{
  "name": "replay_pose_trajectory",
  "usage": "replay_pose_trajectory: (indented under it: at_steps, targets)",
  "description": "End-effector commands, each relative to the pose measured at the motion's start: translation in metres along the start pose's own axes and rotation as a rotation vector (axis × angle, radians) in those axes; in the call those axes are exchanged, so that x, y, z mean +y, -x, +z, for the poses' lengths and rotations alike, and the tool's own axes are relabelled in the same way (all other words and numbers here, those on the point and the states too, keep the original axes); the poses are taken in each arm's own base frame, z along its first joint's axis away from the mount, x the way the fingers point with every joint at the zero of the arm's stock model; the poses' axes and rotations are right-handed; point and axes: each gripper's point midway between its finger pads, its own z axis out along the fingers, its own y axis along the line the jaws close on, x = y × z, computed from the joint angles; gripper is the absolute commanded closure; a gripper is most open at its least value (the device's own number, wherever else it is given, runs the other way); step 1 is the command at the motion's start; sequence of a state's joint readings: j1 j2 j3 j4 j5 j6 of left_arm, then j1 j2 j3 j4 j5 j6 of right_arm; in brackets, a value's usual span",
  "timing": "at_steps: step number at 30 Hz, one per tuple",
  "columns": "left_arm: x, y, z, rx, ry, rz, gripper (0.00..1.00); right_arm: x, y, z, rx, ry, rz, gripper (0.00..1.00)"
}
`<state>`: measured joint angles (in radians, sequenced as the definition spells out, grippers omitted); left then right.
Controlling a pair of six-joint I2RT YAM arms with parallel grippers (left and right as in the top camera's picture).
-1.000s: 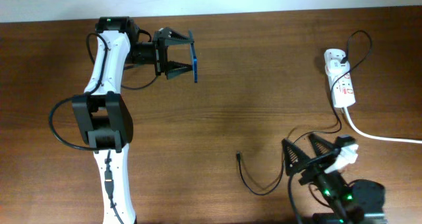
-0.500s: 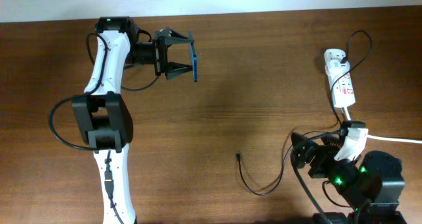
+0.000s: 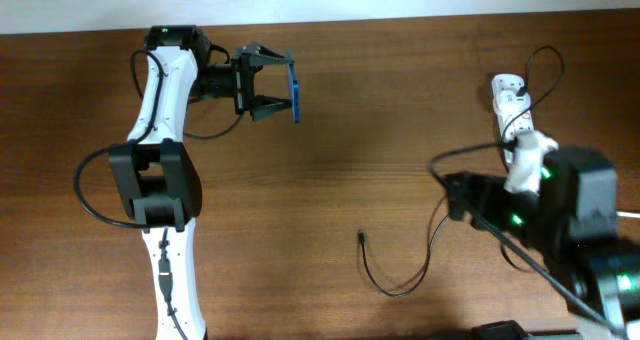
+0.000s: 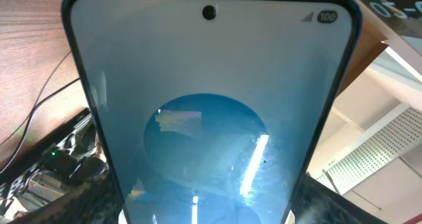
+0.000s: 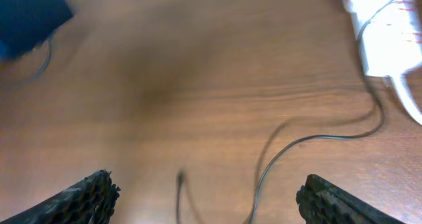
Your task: Plug charger to phone and switch on socket
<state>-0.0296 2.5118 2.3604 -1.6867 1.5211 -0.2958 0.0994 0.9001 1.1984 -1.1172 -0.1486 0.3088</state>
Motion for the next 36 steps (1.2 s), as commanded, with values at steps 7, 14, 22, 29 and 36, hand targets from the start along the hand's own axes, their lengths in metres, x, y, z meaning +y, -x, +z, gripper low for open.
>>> replay_pose_trajectory:
  at_steps: [7, 14, 22, 29, 36]
  targets:
    - [-0.015, -0.004, -0.004, 0.010, -0.054, 0.016, 0.18, 0.200, 0.061, 0.074, -0.025, 0.133, -0.437, 0.09]
    - [-0.015, -0.004, -0.004, 0.010, -0.054, -0.002, 0.18, 0.234, 0.065, 0.146, -0.074, 0.084, -0.375, 0.14]
    - [-0.015, -0.004, -0.004, 0.011, -0.054, -0.019, 0.18, 0.256, 0.059, 0.180, -0.069, 0.145, -0.371, 0.26]
    - [-0.015, -0.004, -0.004, 0.011, -0.054, -0.019, 0.18, 0.251, 0.066, 0.193, -0.114, 0.085, -0.383, 0.38]
    - [-0.015, -0.004, -0.004, 0.011, -0.054, -0.019, 0.18, 0.246, 0.070, 0.195, -0.133, 0.056, -0.380, 0.51]
